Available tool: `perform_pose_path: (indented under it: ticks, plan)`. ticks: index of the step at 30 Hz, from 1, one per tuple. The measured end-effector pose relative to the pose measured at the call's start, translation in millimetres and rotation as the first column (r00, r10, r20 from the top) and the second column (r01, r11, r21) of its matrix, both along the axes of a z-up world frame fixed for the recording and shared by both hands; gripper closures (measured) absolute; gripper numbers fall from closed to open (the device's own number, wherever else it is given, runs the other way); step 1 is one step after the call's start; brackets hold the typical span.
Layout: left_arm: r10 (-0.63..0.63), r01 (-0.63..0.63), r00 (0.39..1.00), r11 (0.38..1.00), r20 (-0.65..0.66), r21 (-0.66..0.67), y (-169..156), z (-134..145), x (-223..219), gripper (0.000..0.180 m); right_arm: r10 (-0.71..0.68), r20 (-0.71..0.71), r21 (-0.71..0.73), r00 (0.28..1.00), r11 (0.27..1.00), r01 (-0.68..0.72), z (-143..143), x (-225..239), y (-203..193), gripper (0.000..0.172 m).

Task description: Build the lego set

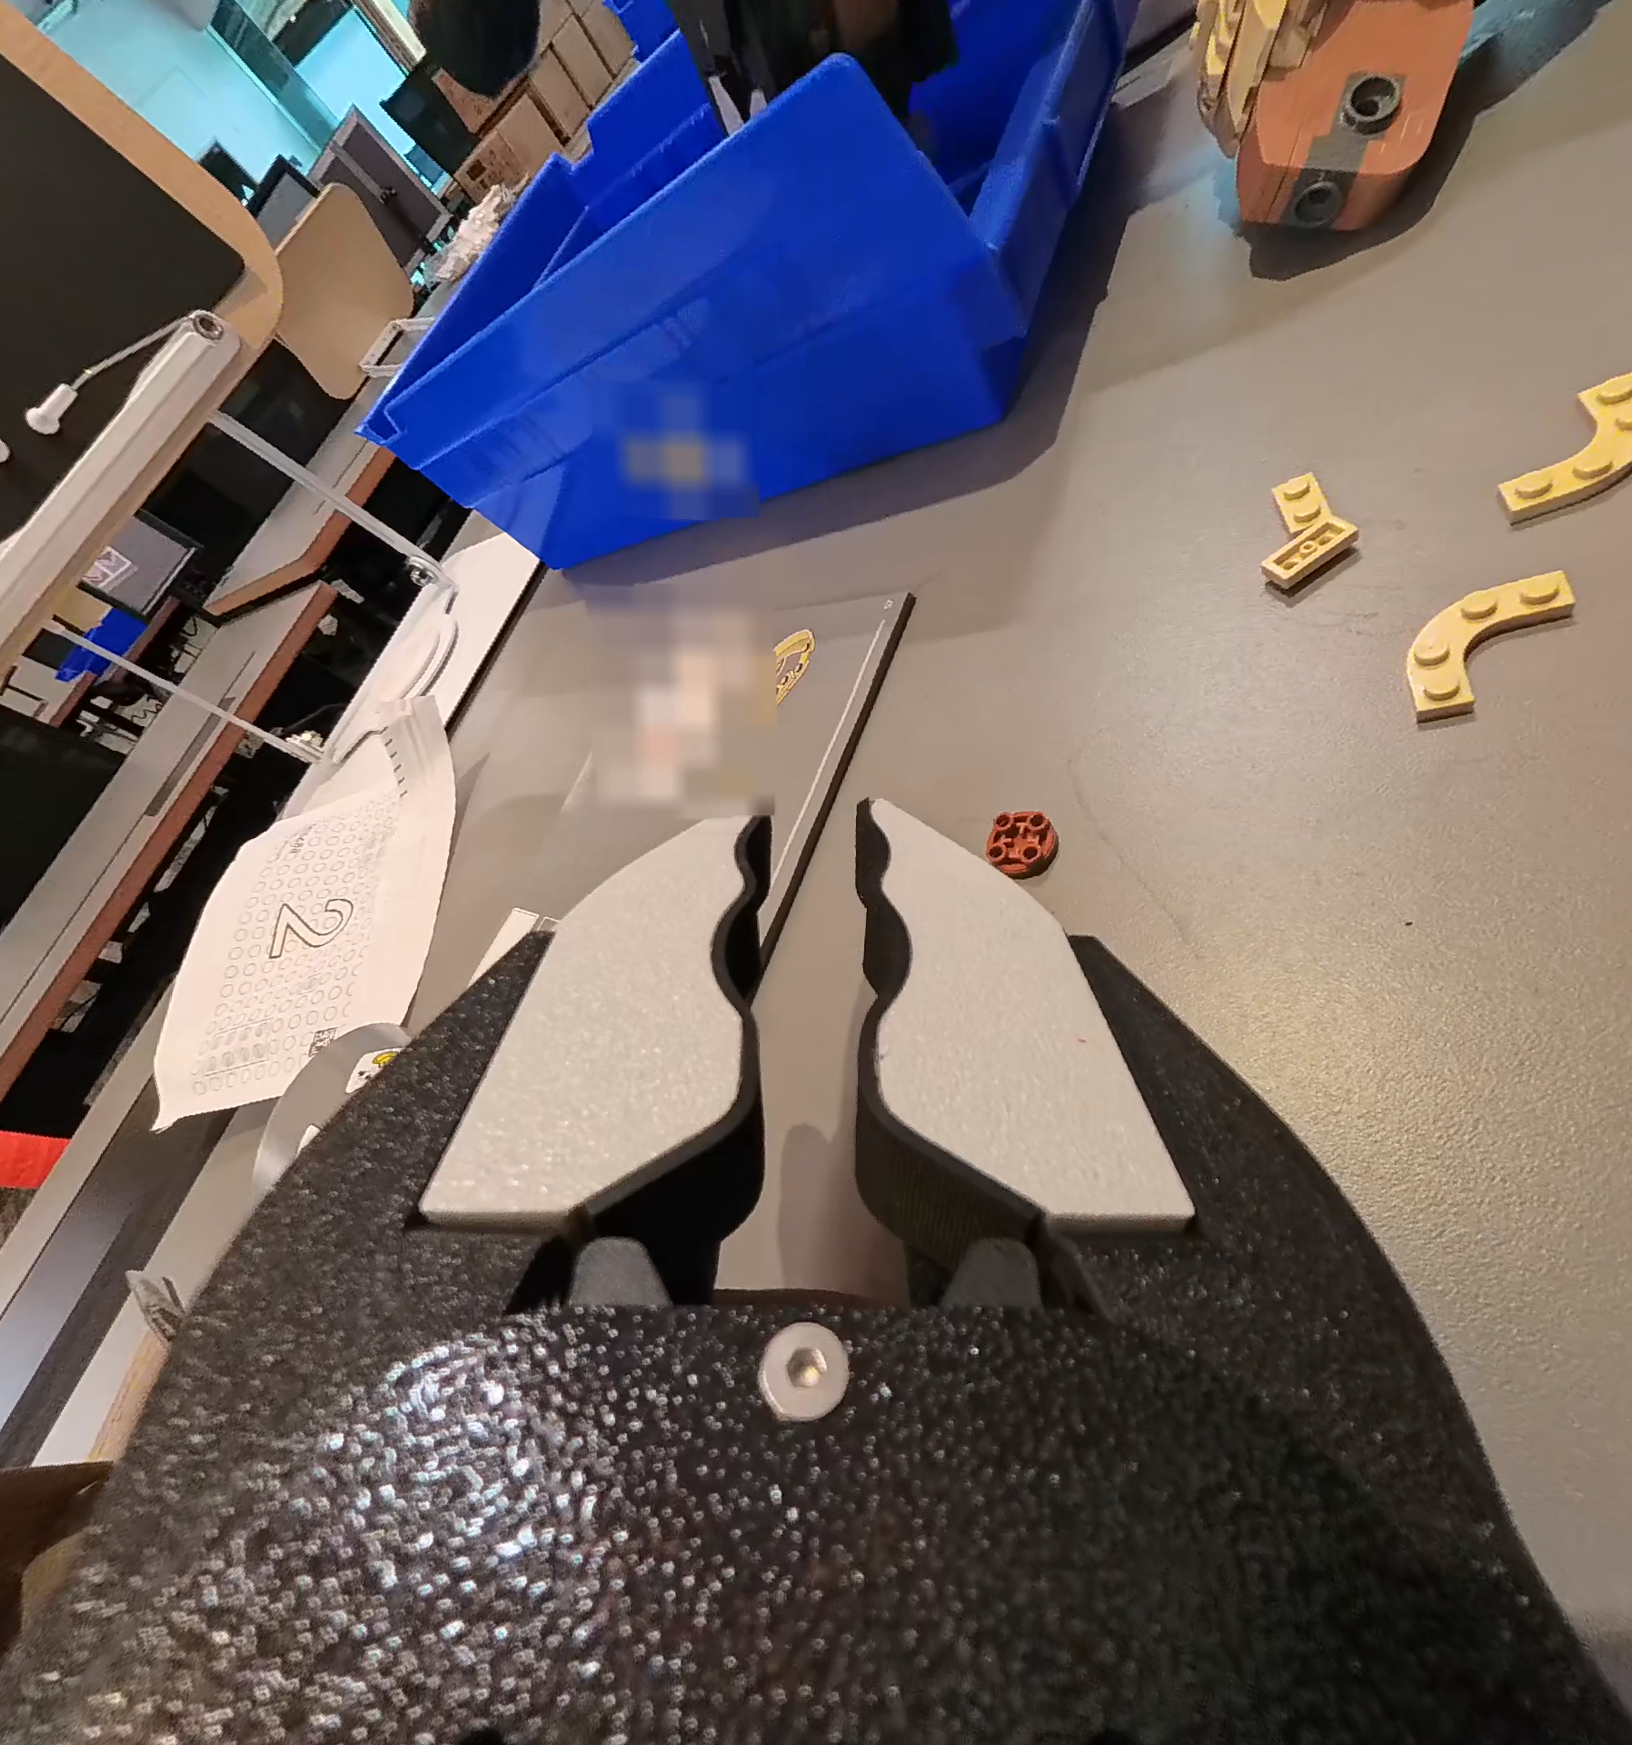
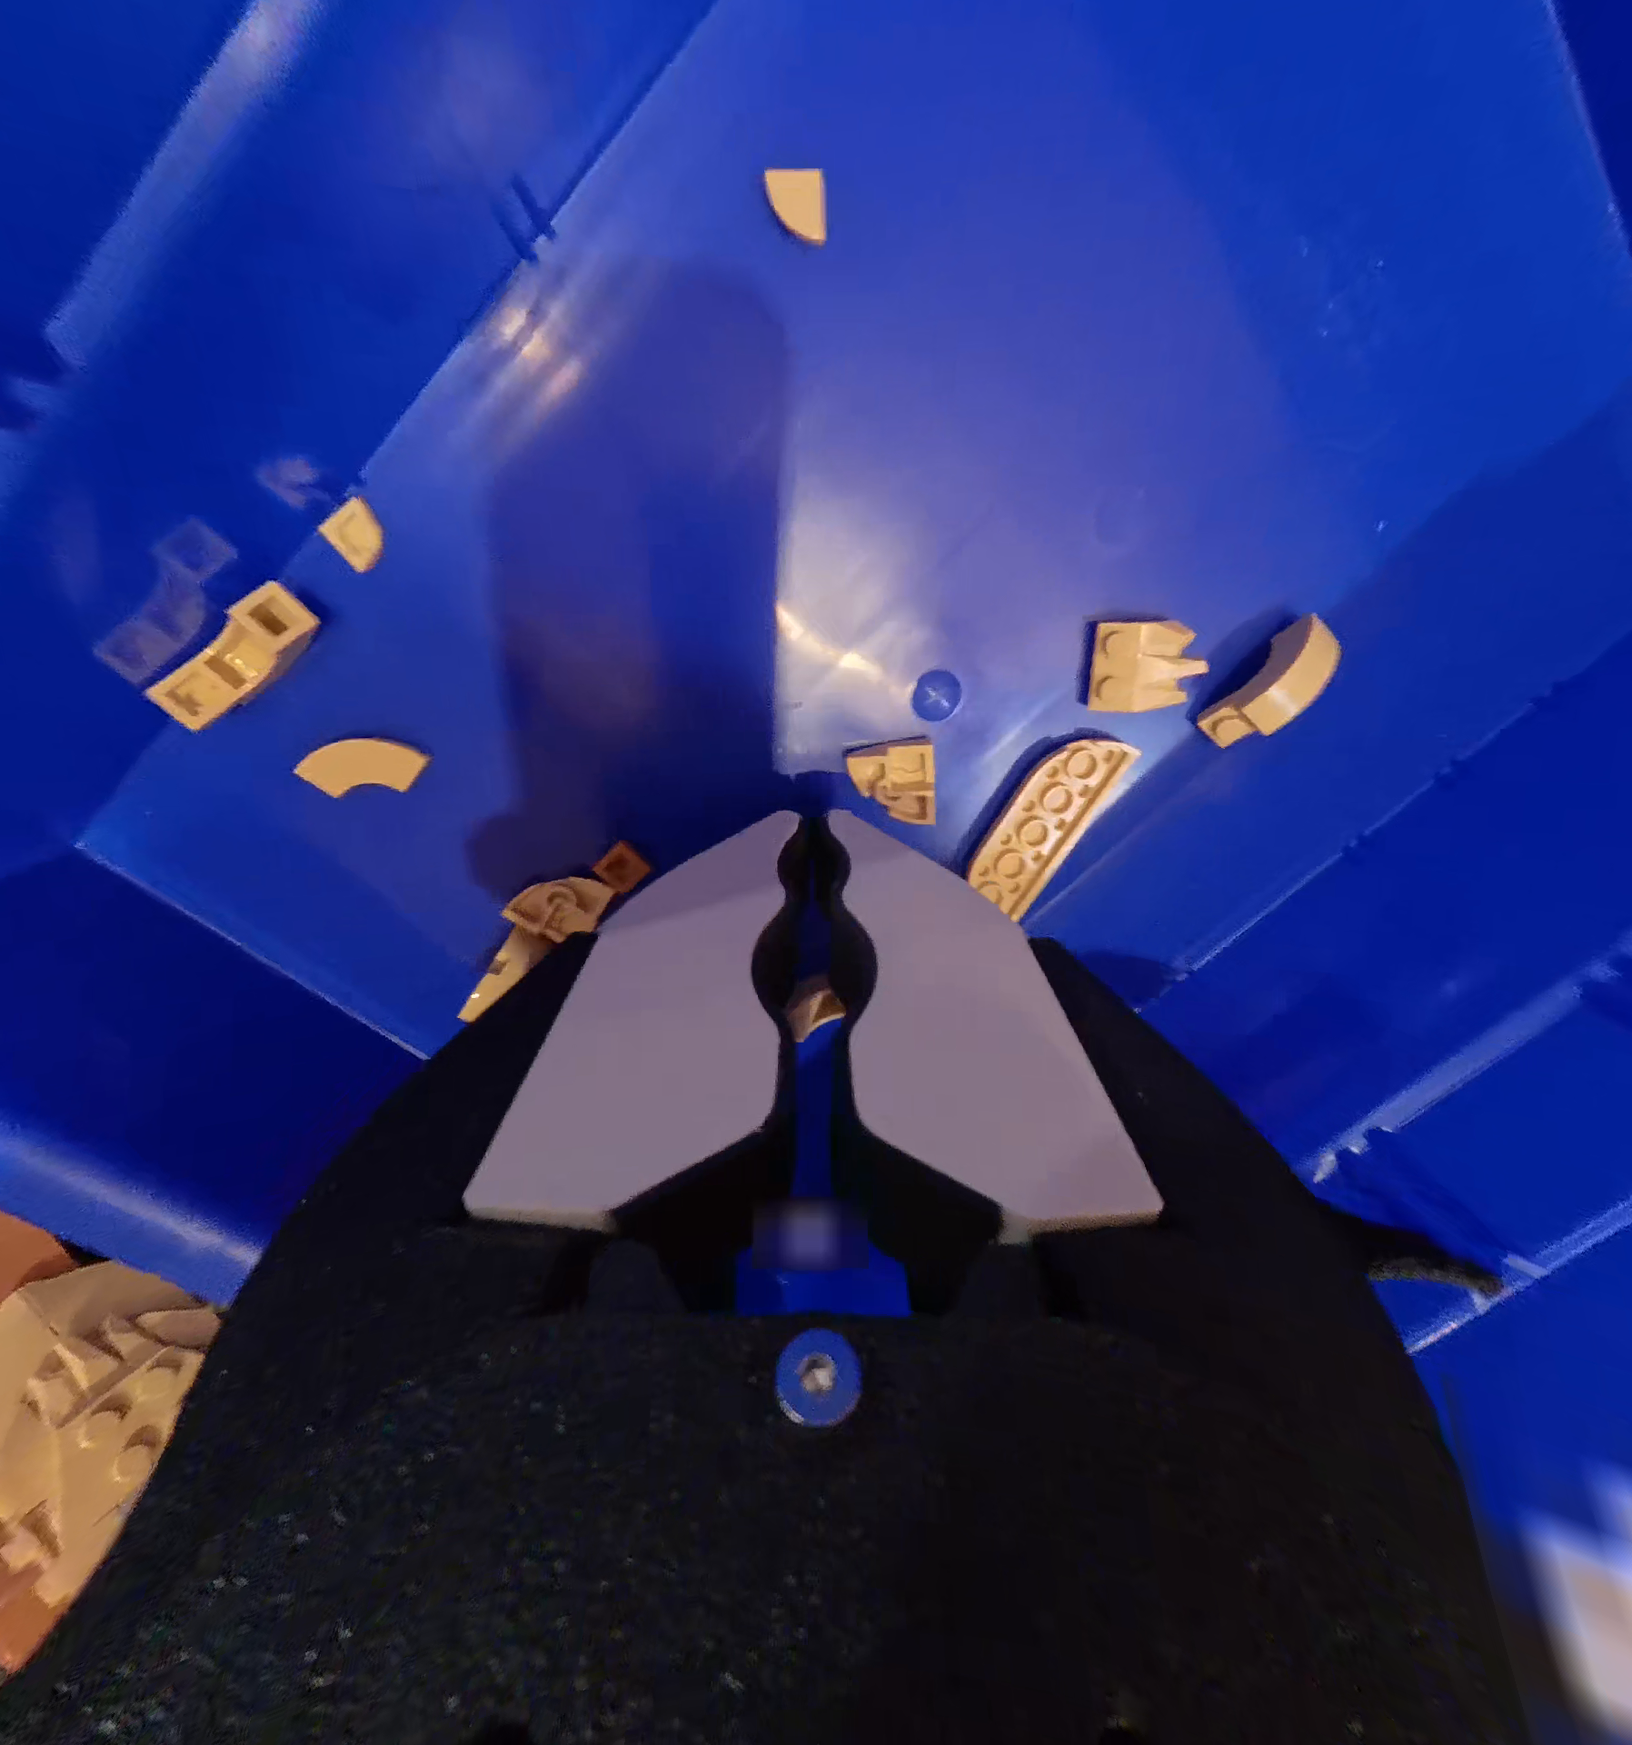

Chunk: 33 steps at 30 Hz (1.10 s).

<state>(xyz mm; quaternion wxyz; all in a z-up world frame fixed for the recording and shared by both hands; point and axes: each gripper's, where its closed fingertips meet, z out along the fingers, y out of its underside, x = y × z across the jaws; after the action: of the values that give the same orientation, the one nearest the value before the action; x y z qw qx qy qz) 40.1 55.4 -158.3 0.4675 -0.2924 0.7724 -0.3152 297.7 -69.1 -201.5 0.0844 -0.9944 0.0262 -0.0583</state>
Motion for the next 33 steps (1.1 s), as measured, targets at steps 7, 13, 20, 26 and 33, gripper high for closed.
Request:
perform_pose_path:
  ticks: [7,13,20,26,33]
  plan:
    - [0.001,-0.001,1.000,1.000,-0.004,-0.001,0,0,0,0.164,0.010,-0.002,0.121,1.000,0.993,-0.010,30,-4,7,0.172]
    - [0.002,-0.002,1.000,1.000,-0.009,0.005,0,-1,0,0.164,0.024,-0.028,0.051,0.999,0.998,-0.022,21,-10,-8,0.153]
    - [0.004,-0.004,1.000,1.000,-0.012,0.004,0,-2,0,0.164,0.054,-0.048,-0.047,0.997,0.997,-0.056,1,-16,-17,0.152]
    - [0.006,-0.006,1.000,1.000,-0.014,0.004,0,-2,0,0.164,0.093,-0.050,-0.017,0.994,0.995,-0.094,10,-25,-9,0.152]
    - [0.005,-0.005,1.000,1.000,-0.016,0.004,-2,-2,0,0.164,0.363,0.067,0.373,0.929,0.855,-0.361,117,-119,48,0.152]
